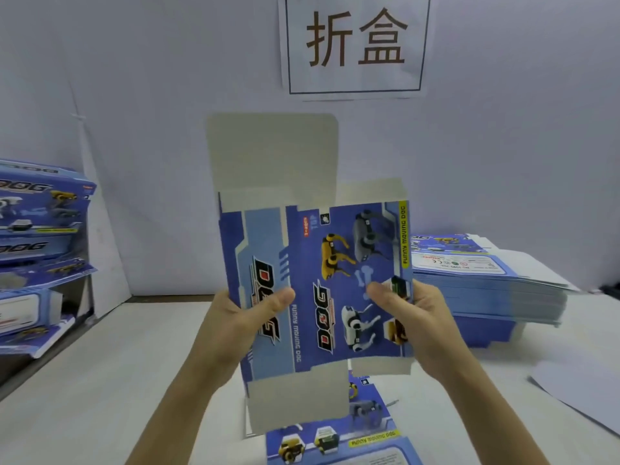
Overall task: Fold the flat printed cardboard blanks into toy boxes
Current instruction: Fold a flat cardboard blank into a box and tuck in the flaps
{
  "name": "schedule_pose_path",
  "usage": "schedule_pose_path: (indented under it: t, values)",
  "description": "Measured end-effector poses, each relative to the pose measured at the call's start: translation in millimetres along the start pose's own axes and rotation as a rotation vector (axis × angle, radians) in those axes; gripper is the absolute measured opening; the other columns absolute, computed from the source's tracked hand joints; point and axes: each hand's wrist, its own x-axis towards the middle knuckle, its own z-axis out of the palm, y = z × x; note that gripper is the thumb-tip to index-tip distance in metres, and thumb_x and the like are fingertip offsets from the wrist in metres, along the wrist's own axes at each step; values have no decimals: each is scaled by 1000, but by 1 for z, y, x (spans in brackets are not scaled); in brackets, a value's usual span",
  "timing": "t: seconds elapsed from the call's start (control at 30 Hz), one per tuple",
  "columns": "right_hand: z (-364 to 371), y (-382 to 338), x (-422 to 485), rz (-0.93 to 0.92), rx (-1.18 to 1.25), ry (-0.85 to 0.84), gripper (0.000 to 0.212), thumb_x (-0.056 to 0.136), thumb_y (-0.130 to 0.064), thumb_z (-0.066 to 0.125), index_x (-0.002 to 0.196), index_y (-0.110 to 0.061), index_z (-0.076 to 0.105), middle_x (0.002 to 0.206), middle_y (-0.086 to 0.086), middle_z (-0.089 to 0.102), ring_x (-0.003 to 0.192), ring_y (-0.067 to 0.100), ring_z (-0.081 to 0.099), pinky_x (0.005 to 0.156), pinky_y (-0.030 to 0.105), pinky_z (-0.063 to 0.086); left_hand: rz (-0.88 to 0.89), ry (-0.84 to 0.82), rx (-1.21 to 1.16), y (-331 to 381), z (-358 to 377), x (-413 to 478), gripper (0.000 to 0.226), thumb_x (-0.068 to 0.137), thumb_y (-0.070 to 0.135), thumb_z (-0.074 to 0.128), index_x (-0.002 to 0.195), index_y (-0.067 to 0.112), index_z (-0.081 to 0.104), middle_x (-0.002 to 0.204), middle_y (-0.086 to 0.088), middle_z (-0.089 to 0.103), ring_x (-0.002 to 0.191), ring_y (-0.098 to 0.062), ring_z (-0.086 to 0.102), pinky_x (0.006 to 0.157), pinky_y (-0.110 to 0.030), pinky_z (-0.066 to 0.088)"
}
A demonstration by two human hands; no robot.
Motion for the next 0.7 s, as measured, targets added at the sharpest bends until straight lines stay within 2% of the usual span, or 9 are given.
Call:
schedule_pose_path:
  t: [0.03, 0.1, 0.17, 0.27, 0.33, 0.43, 0.5, 0.6, 0.7]
  values:
    - [0, -1, -1, 16, -7, -12, 31, 77, -42, 76, 74, -11, 72, 71, 17, 72, 58, 30, 69, 48, 28, 50, 12, 29, 3, 0, 1, 0, 25, 63, 33, 79, 86, 37, 73, 89, -1, 76, 78, -23, 74, 59, -34, 60]
    - [-3, -2, -1, 39, 4, -40, 27, 70, -40, 77, 76, -14, 72, 76, 15, 73, 69, 32, 71, 60, 34, 55, -4, 20, 19, 1, -2, 1, 20, 68, 29, 77, 85, 37, 73, 91, -3, 76, 80, -25, 74, 61, -37, 61]
    - [-5, -5, -1, 26, 51, -37, 20, 66, -37, 81, 77, -23, 72, 78, 9, 73, 76, 27, 71, 66, 31, 56, -54, -44, 10, 3, -5, 0, 25, 70, 25, 82, 93, 28, 72, 93, -5, 76, 82, -28, 73, 60, -37, 60]
    - [-3, -7, 0, -18, 93, 21, 27, 64, -36, 85, 87, -26, 75, 88, 7, 75, 88, 27, 71, 76, 38, 56, -52, -5, 73, 0, -3, 0, 41, 64, 31, 79, 101, 20, 64, 90, -3, 76, 79, -27, 74, 61, -38, 61]
    - [-2, -8, 0, -22, 105, 55, 26, 62, -37, 77, 85, -24, 76, 89, 9, 75, 88, 28, 71, 76, 37, 57, -36, 2, 90, 0, 0, 0, 43, 61, 37, 73, 100, 22, 63, 89, -2, 76, 79, -26, 74, 62, -39, 61]
    - [-5, -11, -1, 21, 106, 10, 9, 68, -27, 82, 70, -23, 74, 74, 6, 73, 73, 23, 71, 61, 29, 57, -48, -3, 80, 0, 3, -1, 43, 60, 39, 71, 98, 21, 62, 88, -2, 76, 78, -25, 74, 58, -35, 60]
    - [-7, -11, -1, 42, 107, 5, 13, 66, -25, 85, 70, -23, 74, 73, 6, 72, 71, 22, 71, 57, 27, 55, -46, 20, 97, -1, 4, -1, 40, 62, 39, 70, 97, 21, 62, 85, -1, 75, 76, -24, 74, 56, -34, 60]
    - [-5, -11, -2, 19, 127, 41, 35, 61, -33, 77, 91, -15, 72, 88, 13, 74, 85, 31, 71, 64, 34, 58, -28, 46, 124, -3, 6, -1, 42, 59, 42, 70, 95, 22, 62, 84, 0, 75, 76, -23, 74, 57, -34, 60]
    - [-4, -12, -2, 11, 102, 36, 37, 58, -38, 79, 91, -23, 72, 93, 11, 75, 93, 32, 70, 79, 45, 56, -35, 51, 111, -3, 5, -1, 41, 61, 40, 70, 97, 24, 62, 86, 0, 76, 77, -24, 74, 61, -38, 61]
